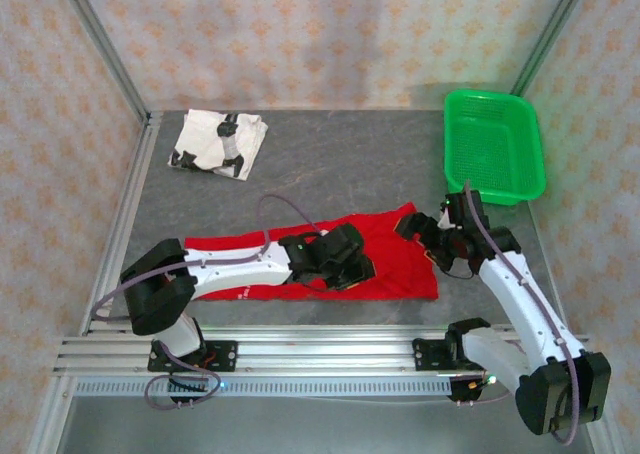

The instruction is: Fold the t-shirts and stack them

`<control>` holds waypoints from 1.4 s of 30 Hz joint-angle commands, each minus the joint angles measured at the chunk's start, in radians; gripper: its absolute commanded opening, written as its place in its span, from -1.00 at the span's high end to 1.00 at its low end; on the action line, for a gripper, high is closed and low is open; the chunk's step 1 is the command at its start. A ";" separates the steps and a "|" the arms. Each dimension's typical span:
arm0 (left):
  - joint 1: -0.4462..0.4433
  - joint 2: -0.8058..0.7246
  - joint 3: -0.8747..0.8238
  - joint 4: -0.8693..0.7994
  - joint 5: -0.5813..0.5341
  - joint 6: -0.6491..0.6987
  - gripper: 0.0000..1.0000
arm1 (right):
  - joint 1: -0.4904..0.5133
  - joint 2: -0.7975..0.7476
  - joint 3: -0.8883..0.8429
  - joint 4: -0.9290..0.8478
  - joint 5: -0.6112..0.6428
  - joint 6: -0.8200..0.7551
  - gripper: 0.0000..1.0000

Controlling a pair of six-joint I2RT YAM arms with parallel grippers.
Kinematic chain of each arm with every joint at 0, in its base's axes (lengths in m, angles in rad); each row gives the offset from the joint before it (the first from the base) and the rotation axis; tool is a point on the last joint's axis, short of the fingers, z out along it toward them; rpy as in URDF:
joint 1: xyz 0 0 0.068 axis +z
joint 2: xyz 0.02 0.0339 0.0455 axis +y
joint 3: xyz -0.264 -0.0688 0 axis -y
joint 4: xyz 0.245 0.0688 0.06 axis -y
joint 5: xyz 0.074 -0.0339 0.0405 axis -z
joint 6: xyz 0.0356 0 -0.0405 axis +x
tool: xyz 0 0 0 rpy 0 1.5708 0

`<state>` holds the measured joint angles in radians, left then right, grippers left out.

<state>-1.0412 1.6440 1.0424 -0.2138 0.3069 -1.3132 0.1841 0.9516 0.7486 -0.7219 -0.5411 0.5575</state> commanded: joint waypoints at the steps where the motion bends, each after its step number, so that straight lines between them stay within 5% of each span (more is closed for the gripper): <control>1: -0.006 0.032 -0.019 0.108 -0.046 -0.125 0.20 | -0.008 0.020 -0.052 0.137 -0.069 0.058 -0.87; 37: -0.015 0.217 0.099 0.077 -0.170 -0.204 0.44 | -0.008 0.227 -0.124 0.348 -0.118 0.061 -0.82; 42: -0.015 0.241 0.111 0.067 -0.160 -0.201 0.63 | -0.009 0.253 -0.126 0.358 -0.118 0.061 -0.82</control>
<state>-1.0523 1.8622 1.1213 -0.1024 0.1745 -1.5093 0.1822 1.1915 0.6319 -0.3893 -0.6594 0.6178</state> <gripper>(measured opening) 0.200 0.910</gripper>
